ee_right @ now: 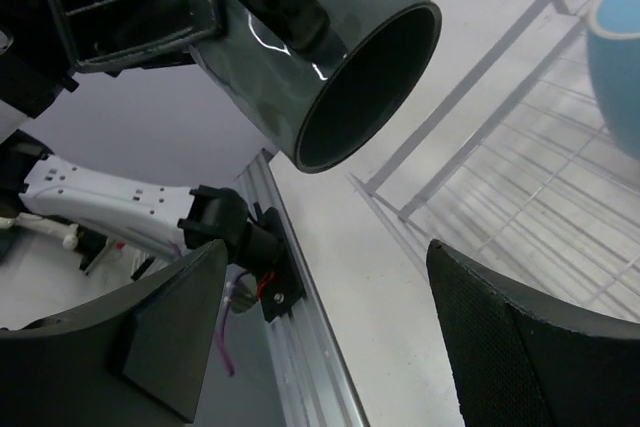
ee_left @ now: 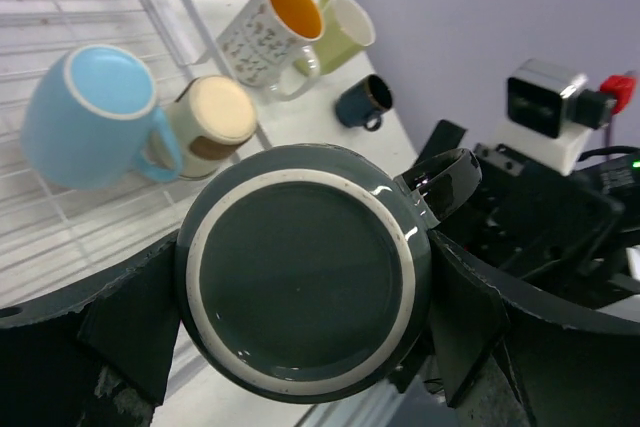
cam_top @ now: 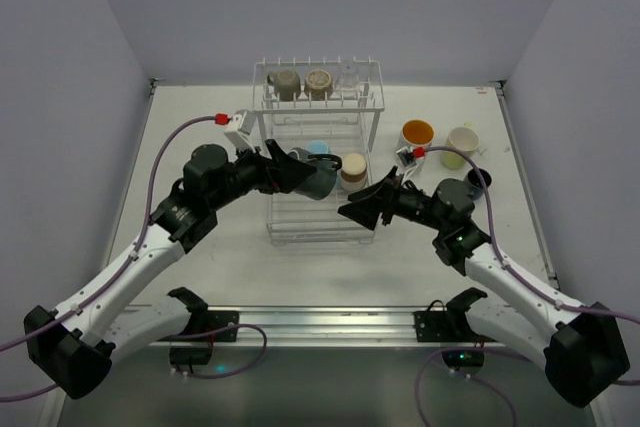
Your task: Unload the cups from the dish rack
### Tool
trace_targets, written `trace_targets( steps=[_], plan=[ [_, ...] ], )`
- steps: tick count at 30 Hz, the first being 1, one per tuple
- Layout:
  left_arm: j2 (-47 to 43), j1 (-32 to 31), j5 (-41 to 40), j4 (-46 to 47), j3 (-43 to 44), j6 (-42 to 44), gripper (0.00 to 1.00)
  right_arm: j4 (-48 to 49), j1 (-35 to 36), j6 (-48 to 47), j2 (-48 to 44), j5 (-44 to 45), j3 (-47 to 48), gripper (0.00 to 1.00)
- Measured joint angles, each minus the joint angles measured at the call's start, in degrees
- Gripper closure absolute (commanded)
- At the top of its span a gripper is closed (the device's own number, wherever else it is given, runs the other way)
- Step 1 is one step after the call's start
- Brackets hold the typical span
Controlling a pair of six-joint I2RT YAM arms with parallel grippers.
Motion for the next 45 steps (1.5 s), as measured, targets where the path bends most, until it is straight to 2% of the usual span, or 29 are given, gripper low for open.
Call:
trace_targets(
  steps=[6, 13, 17, 20, 21, 23, 24, 25, 27, 30, 31, 32, 33, 36, 39, 45],
  plan=[
    [-3.72, -0.04, 2.82, 4.68, -2.78, -8.52, 0.95, 1.79, 5.22, -1.73, 3.58, -0.15, 4.35, 0.16],
    [-5.14, -0.42, 4.94, 8.04, -4.79, -13.16, 0.95, 5.14, 8.63, -3.37, 6.01, 1.64, 8.57, 0.19],
    [-5.14, -0.52, 6.01, 10.21, -6.34, -15.34, 0.95, 8.74, 10.16, -2.89, 8.76, 3.21, 9.11, 0.26],
    [-5.14, -0.81, 6.88, 12.57, -7.82, -17.27, 0.93, 10.71, 11.61, -2.34, 9.79, 4.52, 9.29, 0.38],
    [-5.14, -0.98, 7.13, 13.2, -8.24, -17.79, 0.91, 11.47, 12.0, -2.08, 9.97, 4.85, 9.42, 0.45],
    [-5.14, -1.16, 7.41, 14.38, -8.72, -18.97, 0.87, 13.16, 12.68, -1.42, 10.32, 5.64, 9.49, 0.51],
    [-5.14, -1.25, 7.58, 15.08, -8.72, -19.17, 0.84, 13.86, 12.83, -1.03, 10.58, 5.92, 9.49, 0.58],
    [-5.16, -1.42, 7.67, 15.76, -8.72, -19.47, 0.78, 14.97, 13.03, -0.68, 10.95, 6.21, 9.46, 0.6],
    [-5.25, -1.55, 7.65, 16.96, -8.72, -19.69, 0.71, 17.7, 13.33, 0.92, 11.47, 6.27, 9.38, 0.62],
    [-5.57, -1.68, 7.37, 18.38, -8.83, -20.48, 0.55, 21.88, 13.53, 3.41, 12.48, 6.01, 9.18, 0.85],
    [-5.77, -1.68, 7.39, 19.26, -9.07, -21.03, 0.41, 23.3, 13.66, 4.24, 12.81, 5.97, 9.16, 1.0],
    [-6.05, -1.77, 7.78, 20.2, -9.35, -22.1, 0.35, 24.96, 13.9, 5.18, 12.94, 5.53, 9.07, 1.0],
    [-6.43, -1.86, 8.0, 20.63, -9.44, -22.91, 0.22, 26.69, 14.12, 5.66, 12.92, 5.53, 8.87, 1.0],
    [-7.34, -2.47, 8.02, 19.47, -9.33, -22.05, 0.07, 28.65, 14.78, 5.66, 12.17, 5.77, 7.61, 1.0],
    [-7.63, -3.23, 8.15, 15.41, -8.44, -19.5, 0.0, 27.36, 15.06, 5.35, 10.05, 5.9, 5.55, 1.0],
    [-9.31, -3.32, 6.38, 7.32, -6.71, -9.64, 0.0, 17.31, 14.47, 3.85, 3.56, 10.4, 4.33, 1.0]
  ],
)
